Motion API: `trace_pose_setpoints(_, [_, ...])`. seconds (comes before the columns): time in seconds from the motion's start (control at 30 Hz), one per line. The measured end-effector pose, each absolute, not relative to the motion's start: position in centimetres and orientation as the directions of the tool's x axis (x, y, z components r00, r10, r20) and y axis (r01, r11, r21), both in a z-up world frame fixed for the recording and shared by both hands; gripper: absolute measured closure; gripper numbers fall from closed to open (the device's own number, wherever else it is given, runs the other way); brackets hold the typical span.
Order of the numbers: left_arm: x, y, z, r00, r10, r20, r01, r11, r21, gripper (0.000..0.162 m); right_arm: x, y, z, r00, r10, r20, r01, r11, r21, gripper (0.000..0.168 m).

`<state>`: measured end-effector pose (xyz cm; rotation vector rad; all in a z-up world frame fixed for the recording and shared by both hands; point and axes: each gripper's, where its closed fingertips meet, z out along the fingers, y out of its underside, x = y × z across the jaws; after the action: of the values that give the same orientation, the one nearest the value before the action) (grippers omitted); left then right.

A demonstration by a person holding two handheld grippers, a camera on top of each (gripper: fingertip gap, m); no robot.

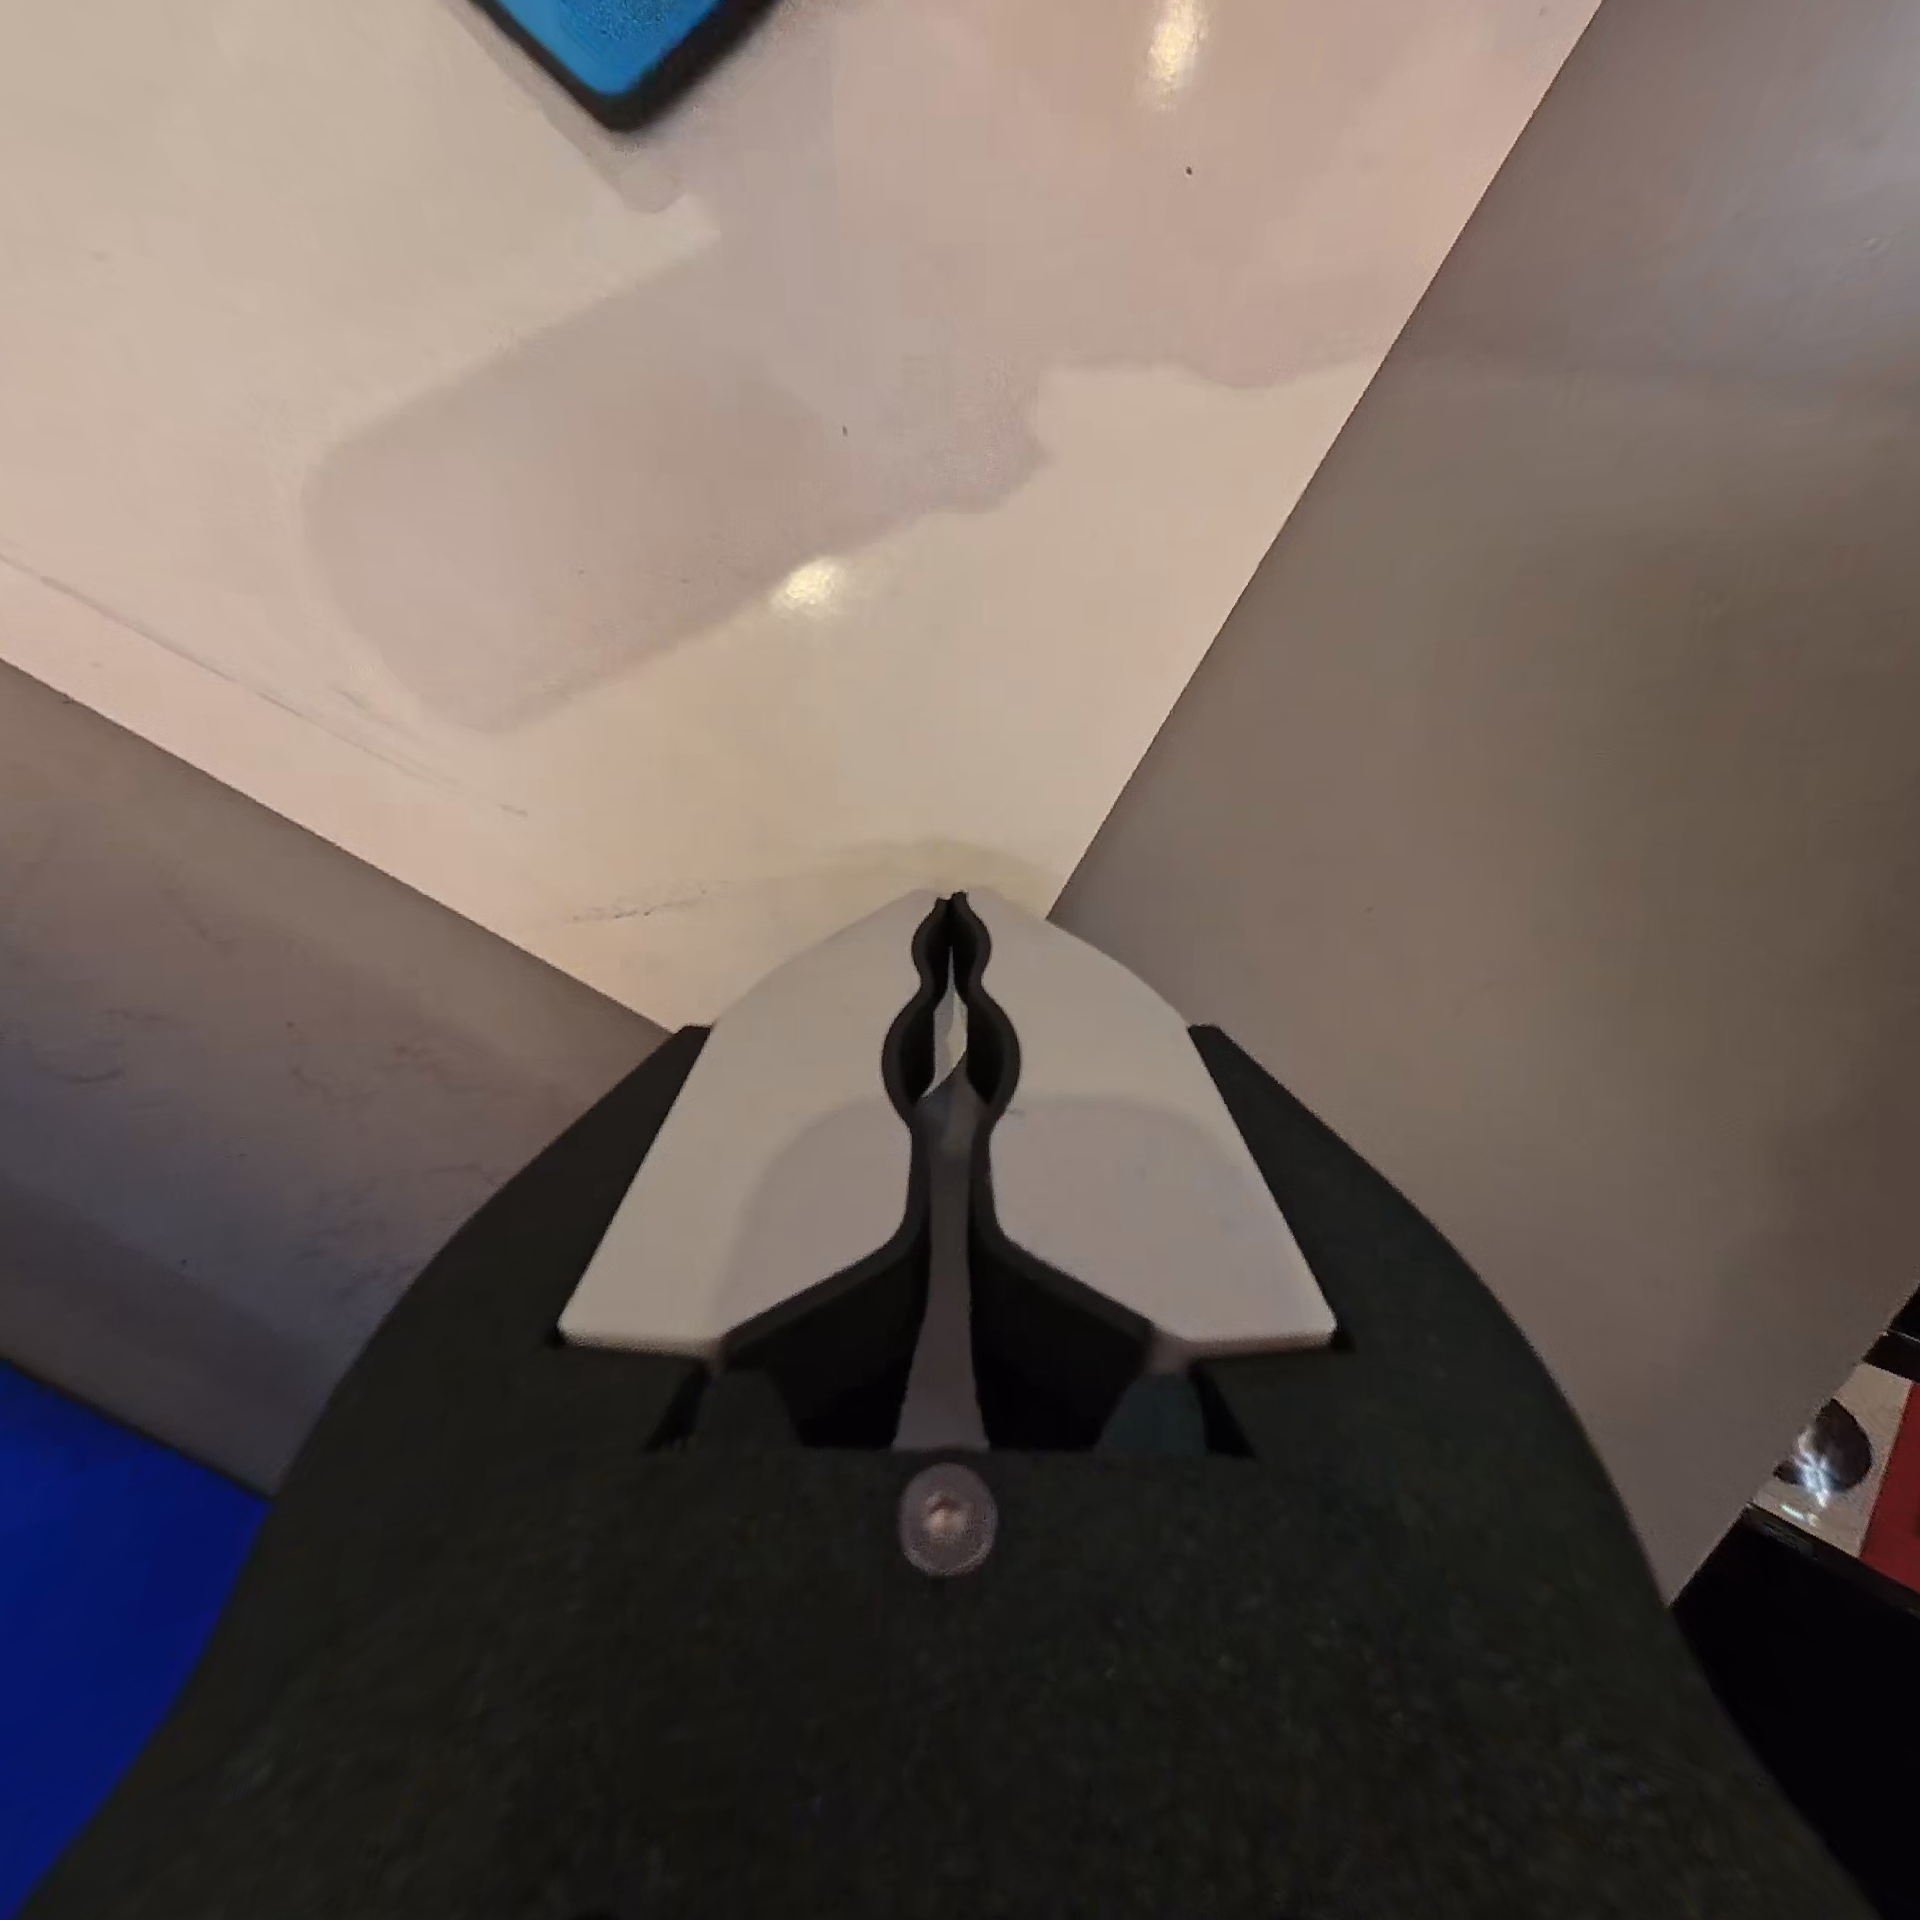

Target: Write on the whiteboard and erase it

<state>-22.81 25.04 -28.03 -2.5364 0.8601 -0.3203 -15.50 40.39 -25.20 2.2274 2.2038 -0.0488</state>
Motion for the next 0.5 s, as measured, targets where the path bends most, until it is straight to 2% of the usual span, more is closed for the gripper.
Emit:
trace_pose_setpoints(0.13, [-22.8,24.9,-28.0,0.778,-0.622,0.088,-0.513,-0.71,-0.482,0.162,-12.8,38.1,-22.3,0.032,0.999,0.039,0.983,-0.024,-0.182,0.088])
trace_pose_setpoints(0.2, [-22.7,24.9,-28.0,0.778,-0.62,0.101,-0.504,-0.713,-0.487,0.162,-12.1,36.6,-20.2,0.088,0.991,0.098,0.928,-0.046,-0.369,0.089])
trace_pose_setpoints(0.27, [-22.7,25.0,-28.0,0.774,-0.624,0.103,-0.506,-0.709,-0.492,0.162,-12.0,33.4,-18.2,0.143,0.986,0.087,0.784,-0.059,-0.618,0.104])
trace_pose_setpoints(0.3, [-22.7,24.9,-28.0,0.768,-0.635,0.09,-0.522,-0.7,-0.487,0.162,-11.7,31.7,-17.6,0.168,0.983,0.069,0.691,-0.067,-0.72,0.102])
trace_pose_setpoints(0.33, [-23.0,24.9,-28.0,0.76,-0.648,0.056,-0.55,-0.686,-0.476,0.162,-11.1,30.1,-17.3,0.199,0.979,0.045,0.59,-0.083,-0.803,0.101])
trace_pose_setpoints(0.4, [-23.4,25.3,-27.9,0.763,-0.646,0.009,-0.576,-0.686,-0.445,0.162,-9.8,27.4,-17.7,0.269,0.961,-0.065,0.391,-0.171,-0.904,0.111])
trace_pose_setpoints(0.43, [-23.3,25.8,-27.3,0.771,-0.637,0.006,-0.567,-0.691,-0.449,0.154,-9.3,26.3,-18.4,0.282,0.95,-0.133,0.327,-0.226,-0.917,0.108])
trace_pose_setpoints(0.47, [-22.8,26.5,-26.2,0.765,-0.644,0.015,-0.562,-0.679,-0.472,0.128,-8.7,25.4,-19.3,0.293,0.939,-0.177,0.3,-0.266,-0.916,0.105])
trace_pose_setpoints(0.5, [-22.2,27.6,-24.9,0.753,-0.658,0.008,-0.566,-0.653,-0.503,0.126,-8.0,25.2,-19.9,0.328,0.925,-0.191,0.277,-0.287,-0.917,0.105])
